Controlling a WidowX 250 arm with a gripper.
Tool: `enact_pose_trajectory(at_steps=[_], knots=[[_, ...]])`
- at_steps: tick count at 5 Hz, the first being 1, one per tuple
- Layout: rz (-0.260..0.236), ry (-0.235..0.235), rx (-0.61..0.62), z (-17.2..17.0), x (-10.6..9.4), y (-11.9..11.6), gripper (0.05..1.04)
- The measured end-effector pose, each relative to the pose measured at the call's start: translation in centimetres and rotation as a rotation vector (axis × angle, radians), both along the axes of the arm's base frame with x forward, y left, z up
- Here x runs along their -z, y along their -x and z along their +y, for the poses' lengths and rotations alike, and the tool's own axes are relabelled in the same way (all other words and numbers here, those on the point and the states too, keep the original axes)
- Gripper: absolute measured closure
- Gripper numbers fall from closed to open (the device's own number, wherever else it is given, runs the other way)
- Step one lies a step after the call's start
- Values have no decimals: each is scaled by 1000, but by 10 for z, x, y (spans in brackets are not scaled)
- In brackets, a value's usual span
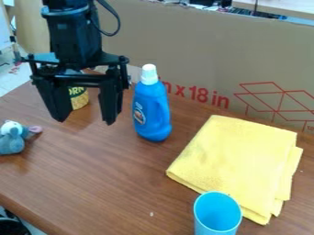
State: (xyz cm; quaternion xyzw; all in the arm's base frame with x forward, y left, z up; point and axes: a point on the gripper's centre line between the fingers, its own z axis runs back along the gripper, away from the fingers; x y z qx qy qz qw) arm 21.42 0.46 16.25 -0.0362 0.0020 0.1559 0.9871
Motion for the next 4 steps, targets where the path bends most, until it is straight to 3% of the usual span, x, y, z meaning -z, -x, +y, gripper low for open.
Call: enact_pose_trajectory(at_steps=[1, 2, 3, 4], knots=[[20, 0, -4, 0, 5, 1, 80], [-23, -106, 171, -33, 5, -3, 81], [-36, -160, 311, -64, 5, -2, 81], [-14, -140, 391, -87, 18, -5, 81]])
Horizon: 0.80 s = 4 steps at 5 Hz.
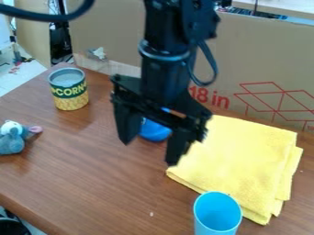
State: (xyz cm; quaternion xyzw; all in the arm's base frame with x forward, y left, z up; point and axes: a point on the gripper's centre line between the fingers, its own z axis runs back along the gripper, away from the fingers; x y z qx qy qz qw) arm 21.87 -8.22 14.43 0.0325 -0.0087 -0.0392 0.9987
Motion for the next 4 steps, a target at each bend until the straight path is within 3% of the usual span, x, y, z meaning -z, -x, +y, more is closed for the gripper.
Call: enact_pose_trajectory(at_steps=[2, 4], knots=[[58, 44, 130, -33, 27, -10, 81], [95, 46, 132, -38, 42, -11, 80]])
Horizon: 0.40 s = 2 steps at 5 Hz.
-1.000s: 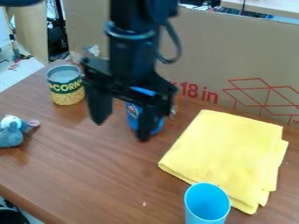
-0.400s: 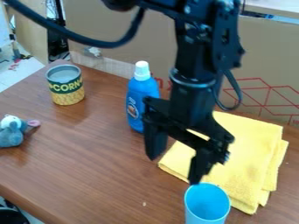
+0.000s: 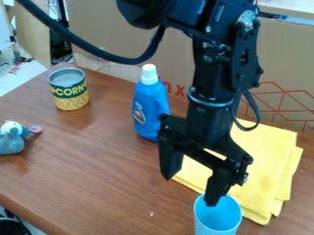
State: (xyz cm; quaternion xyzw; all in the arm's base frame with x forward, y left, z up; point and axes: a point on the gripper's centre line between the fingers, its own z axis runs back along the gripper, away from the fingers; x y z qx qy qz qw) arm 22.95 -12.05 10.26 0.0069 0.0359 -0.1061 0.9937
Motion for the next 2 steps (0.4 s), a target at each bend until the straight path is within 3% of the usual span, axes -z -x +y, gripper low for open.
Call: enact_pose_trajectory(at_steps=[2], knots=[[98, -24, -22, 1, 25, 10, 81]])
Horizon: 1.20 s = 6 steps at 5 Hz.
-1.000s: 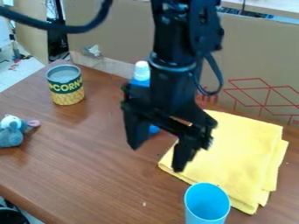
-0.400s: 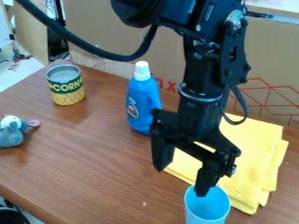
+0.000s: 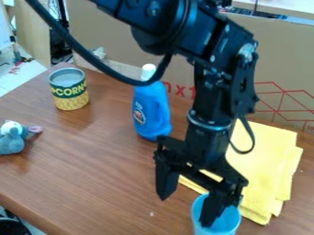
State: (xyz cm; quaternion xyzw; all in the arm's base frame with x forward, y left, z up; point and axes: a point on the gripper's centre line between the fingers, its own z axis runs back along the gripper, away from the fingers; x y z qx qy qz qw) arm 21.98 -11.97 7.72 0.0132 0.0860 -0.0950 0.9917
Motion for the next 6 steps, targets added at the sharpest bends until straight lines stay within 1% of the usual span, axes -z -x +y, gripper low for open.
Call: enact_pose_trajectory(at_steps=[1, 2, 3, 4, 5, 6], knots=[[-21, 9, -5, 0, 8, 0, 81], [-51, 1, -48, 4, 18, 4, 121], [-70, 9, -70, 4, 20, 4, 433], [-93, 34, -83, 3, 15, 5, 705], [-177, 130, -29, -2, 3, 7, 923], [-226, 124, -42, 4, -17, 9, 1001]])
